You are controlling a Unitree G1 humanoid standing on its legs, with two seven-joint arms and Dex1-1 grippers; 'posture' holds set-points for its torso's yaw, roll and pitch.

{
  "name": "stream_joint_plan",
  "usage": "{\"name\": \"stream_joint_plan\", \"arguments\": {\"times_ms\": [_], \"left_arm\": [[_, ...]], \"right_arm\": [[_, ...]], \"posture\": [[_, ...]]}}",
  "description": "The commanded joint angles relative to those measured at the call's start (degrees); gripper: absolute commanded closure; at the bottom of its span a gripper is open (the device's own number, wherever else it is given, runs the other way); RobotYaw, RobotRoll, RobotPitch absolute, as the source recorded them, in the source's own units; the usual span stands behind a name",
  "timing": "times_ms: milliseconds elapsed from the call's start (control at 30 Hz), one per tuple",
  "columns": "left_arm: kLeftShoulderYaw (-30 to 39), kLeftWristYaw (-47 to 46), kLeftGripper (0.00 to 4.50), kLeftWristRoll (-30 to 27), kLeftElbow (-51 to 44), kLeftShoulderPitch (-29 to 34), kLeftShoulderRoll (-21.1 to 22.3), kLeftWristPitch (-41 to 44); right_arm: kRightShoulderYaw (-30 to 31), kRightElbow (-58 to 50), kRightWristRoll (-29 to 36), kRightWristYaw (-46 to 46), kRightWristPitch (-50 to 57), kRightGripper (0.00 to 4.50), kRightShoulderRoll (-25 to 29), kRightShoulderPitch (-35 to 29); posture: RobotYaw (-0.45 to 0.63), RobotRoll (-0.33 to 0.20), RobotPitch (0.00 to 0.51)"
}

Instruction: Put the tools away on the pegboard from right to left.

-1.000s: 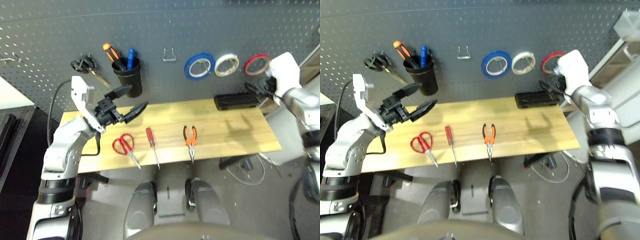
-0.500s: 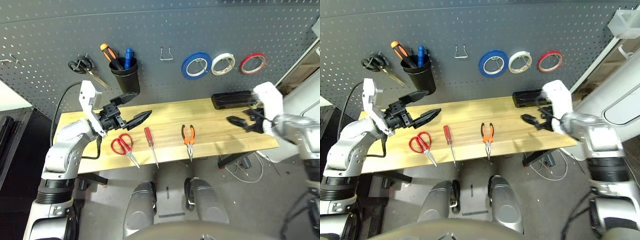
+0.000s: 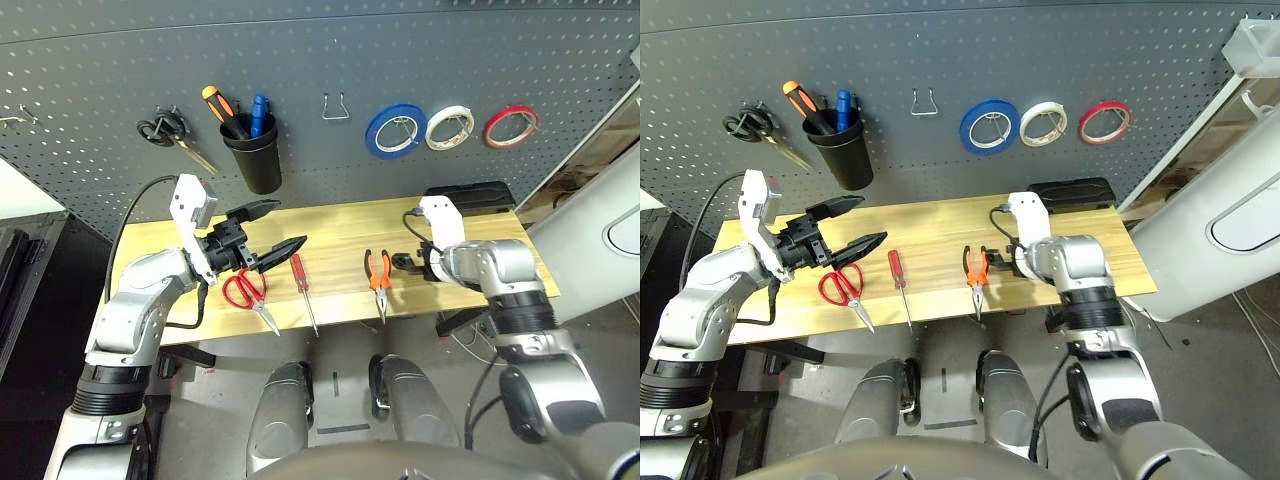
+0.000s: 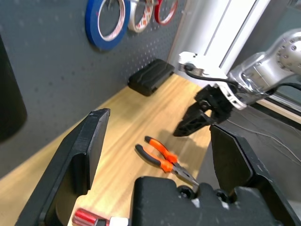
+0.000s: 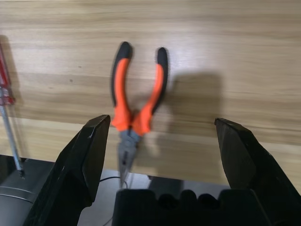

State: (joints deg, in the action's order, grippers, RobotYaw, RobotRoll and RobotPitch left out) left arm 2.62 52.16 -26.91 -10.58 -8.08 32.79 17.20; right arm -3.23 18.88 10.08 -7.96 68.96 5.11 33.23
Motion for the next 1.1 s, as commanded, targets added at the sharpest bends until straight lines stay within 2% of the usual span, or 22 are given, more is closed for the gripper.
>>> {"name": "stream_joint_plan", "arguments": {"times_ms": [33, 233, 367, 633, 900, 1100], "left_arm": [[-1.85, 1.94, 0.0, 1.34, -0.72, 1.59, 1.51, -0.1], [-3.87, 4.49, 0.0, 3.03, 0.03, 2.53, 4.47, -0.06], [-6.18, 6.35, 0.0, 6.11, 1.23, 3.77, 7.43, -0.6], [-7.18, 6.1, 0.0, 7.6, 1.47, 4.44, 8.63, 1.77], [-8.08, 6.46, 0.0, 7.96, -0.59, 5.33, 10.63, 6.09], [-7.17, 5.58, 0.0, 7.53, -2.09, 6.08, 11.08, 6.66]], "right_arm": [[-0.55, 3.68, -0.84, 2.3, -1.59, 0.04, -1.92, 0.66], [-1.73, 8.87, -1.51, 5.74, -5.54, 0.04, -4.05, 2.06], [-1.83, 10.0, -1.85, 7.38, -6.37, 0.04, -5.46, 2.16], [-2.77, 10.43, -1.67, 9.98, -7.3, 0.04, -7.63, 1.4], [-2.47, 17.5, -2.14, 10.91, -12.76, 0.04, -8.33, 2.47], [-4.77, 21.95, -0.94, 12.84, -16.43, 0.04, -9.38, 3.7]], "posture": [[-0.03, 0.0, 0.189], [-0.03, 0.0, 0.22], [-0.03, 0.0, 0.236], [-0.04, 0.0, 0.24], [-0.02, 0.0, 0.236], [0.0, 0.0, 0.22]]}}
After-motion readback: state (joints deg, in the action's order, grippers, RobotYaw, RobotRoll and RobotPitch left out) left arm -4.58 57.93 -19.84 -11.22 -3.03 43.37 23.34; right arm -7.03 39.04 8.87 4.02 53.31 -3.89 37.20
